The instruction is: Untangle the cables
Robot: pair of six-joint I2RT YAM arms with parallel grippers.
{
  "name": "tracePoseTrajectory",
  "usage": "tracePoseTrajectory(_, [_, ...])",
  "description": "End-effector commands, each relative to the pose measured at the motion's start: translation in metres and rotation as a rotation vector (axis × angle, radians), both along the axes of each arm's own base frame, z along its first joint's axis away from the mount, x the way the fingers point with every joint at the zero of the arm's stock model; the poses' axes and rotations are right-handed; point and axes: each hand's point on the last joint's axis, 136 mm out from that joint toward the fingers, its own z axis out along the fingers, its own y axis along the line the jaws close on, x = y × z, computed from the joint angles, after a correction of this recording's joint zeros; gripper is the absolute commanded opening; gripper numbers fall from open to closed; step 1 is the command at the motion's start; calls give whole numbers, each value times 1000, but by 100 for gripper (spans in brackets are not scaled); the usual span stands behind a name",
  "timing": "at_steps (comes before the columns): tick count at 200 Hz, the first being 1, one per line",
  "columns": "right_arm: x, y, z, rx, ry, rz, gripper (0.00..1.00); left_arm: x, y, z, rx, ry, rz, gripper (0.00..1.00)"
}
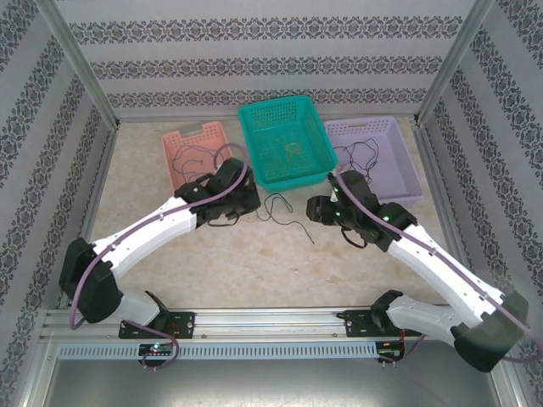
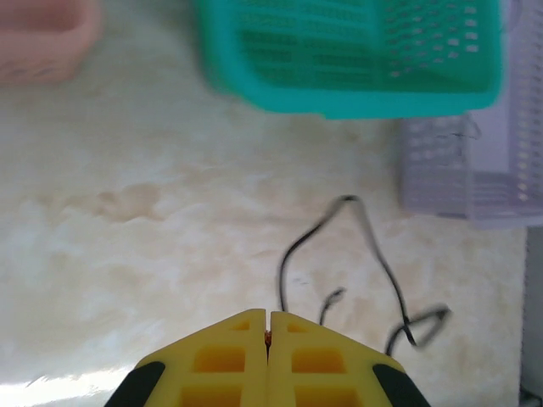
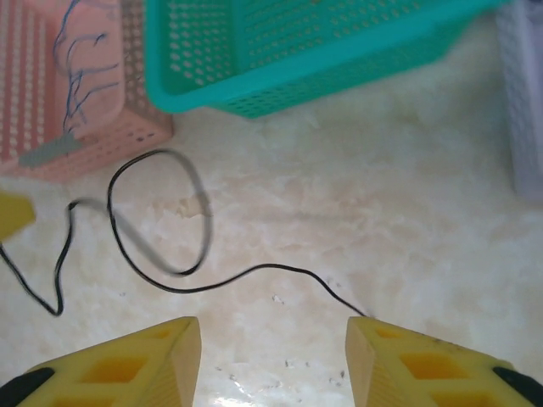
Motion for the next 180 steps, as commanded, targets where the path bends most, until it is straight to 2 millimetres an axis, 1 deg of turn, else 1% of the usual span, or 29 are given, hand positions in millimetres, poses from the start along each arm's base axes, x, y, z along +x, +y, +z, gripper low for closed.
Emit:
tracePoseTrajectory(1, [-25, -23, -47, 159, 291, -363, 44, -7, 33, -19, -19, 19, 209, 0])
tracePoseTrajectory(8, [-36, -27, -62, 189, 376, -453, 42, -12, 38, -26, -40, 30, 249, 0])
tracePoseTrajectory(15, [-45, -26, -76, 237, 461, -531, 42, -17, 42, -33, -67, 42, 282, 0])
tracePoseTrajectory(31, [-59, -12, -105, 369, 604, -674, 41, -27, 49, -48, -127, 70, 352, 0])
tracePoseTrajectory(42, [-58, 1, -114, 445, 636, -733, 41, -33, 54, -54, -153, 81, 383, 0])
tracePoseTrajectory(56, [-61, 8, -119, 449, 673, -793, 43, -39, 60, -56, -172, 82, 412, 0])
tracePoseTrajectory(72, [-54, 24, -122, 477, 700, -804, 48, -42, 65, -47, -197, 72, 431, 0])
tracePoseTrajectory(81, [-50, 33, -123, 502, 718, -803, 50, -43, 65, -38, -215, 69, 438, 0])
tracePoseTrajectory(104, [-44, 54, -124, 544, 760, -805, 53, -40, 60, 0, -261, 26, 415, 0])
tracePoseTrajectory(119, [-40, 63, -124, 571, 774, -812, 55, -38, 59, 19, -279, 3, 409, 0])
tracePoseTrajectory(127, [-38, 66, -125, 582, 782, -817, 56, -38, 60, 26, -292, -3, 415, 0])
tracePoseTrajectory(155, [-25, 76, -128, 659, 786, -851, 62, -40, 58, 36, -336, 1, 425, 0])
tracePoseTrajectory(180, [-11, 94, -128, 758, 807, -863, 67, -42, 58, 40, -343, 0, 423, 0])
